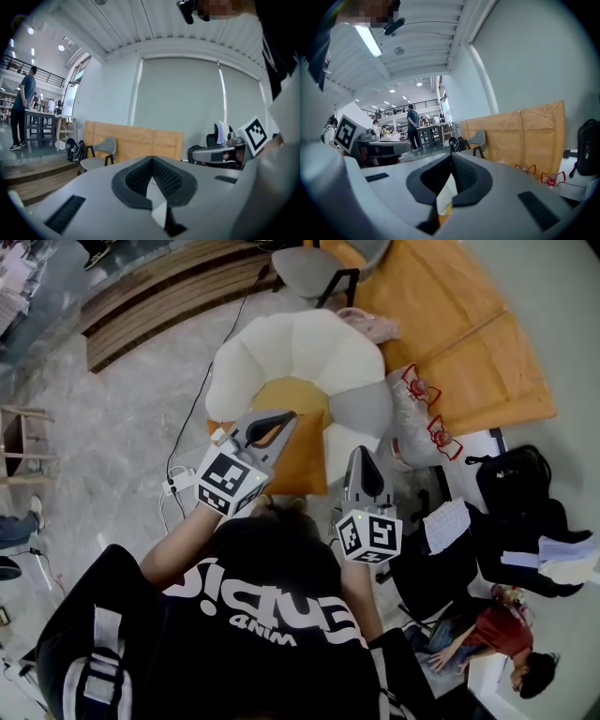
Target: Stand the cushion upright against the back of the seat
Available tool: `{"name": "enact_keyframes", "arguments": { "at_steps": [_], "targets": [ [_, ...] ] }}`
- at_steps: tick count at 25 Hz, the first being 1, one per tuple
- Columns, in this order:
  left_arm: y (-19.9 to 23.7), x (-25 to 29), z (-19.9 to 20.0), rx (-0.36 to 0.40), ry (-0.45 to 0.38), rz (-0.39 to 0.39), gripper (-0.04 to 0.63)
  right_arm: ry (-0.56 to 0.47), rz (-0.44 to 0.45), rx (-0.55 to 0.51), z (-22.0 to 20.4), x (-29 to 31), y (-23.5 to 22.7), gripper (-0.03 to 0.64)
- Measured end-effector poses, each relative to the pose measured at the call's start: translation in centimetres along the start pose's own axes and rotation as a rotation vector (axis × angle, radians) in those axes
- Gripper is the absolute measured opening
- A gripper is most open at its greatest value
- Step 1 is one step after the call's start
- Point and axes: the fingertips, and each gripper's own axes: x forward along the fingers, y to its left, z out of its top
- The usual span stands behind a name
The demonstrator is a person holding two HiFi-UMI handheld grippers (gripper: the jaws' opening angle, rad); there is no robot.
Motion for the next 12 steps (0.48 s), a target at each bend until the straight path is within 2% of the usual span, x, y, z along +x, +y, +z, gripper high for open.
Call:
{"name": "enact_keyframes", "arguments": {
  "at_steps": [7, 12],
  "targets": [
    [1.0, 3.0, -4.5, -0.030, 0.104, -0.019, 0.006, 0.081, -0.010, 0.051, -4.0, 2.4, -2.0, 0.023],
    [1.7, 4.7, -9.4, -0.032, 0.194, -0.031, 0.006, 0.151, -0.017, 0.097, -8.2, 3.7, -3.1, 0.021]
  ]
}}
